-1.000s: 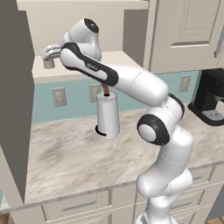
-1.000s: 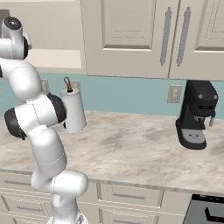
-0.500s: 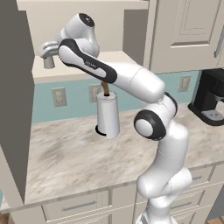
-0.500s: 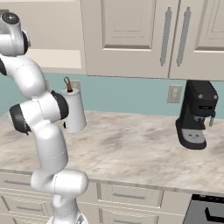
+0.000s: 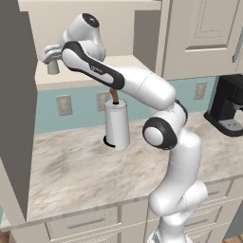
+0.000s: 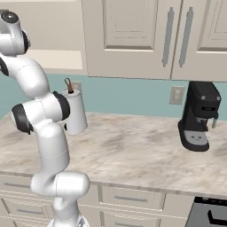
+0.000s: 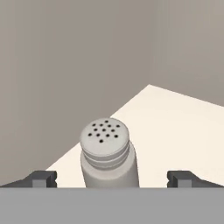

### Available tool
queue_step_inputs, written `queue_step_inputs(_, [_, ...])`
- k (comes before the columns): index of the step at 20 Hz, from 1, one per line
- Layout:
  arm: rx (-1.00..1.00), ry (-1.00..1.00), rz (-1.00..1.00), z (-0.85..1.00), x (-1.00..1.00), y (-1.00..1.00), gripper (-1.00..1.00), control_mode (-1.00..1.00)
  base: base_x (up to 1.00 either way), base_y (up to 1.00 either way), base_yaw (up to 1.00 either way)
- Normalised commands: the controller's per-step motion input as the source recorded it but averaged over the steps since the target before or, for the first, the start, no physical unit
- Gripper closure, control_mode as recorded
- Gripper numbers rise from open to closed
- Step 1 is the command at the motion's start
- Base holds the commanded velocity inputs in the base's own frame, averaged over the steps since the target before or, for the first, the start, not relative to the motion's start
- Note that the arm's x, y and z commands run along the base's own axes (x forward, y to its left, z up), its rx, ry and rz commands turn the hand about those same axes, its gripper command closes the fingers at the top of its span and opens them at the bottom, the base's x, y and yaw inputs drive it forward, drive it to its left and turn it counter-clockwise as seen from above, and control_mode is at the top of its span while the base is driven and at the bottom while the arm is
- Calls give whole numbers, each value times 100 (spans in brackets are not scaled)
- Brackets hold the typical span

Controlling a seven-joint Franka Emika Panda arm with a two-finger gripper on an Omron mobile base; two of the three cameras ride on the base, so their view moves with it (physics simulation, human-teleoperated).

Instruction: Collect the paprika, ketchup, and shaker from the cabinet and place them next to the stove.

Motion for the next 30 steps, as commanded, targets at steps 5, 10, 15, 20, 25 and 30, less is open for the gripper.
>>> queue_step_inputs(5, [-1, 0, 1, -12, 8, 3, -100, -100, 0, 0, 0])
queue_step_inputs(10, [-3, 1, 2, -16, 3, 6, -100, -100, 0, 0, 0])
queue_step_inputs(15, [-4, 2, 2, -16, 2, 15, 100, -100, 0, 0, 0])
queue_step_inputs(20, [-1, 1, 2, -9, 3, 7, 100, -100, 0, 0, 0])
queue_step_inputs(25, [0, 0, 2, -3, 0, 3, 100, -100, 0, 0, 0])
queue_step_inputs(30, [0, 0, 0, -2, 0, 0, 100, -100, 0, 0, 0])
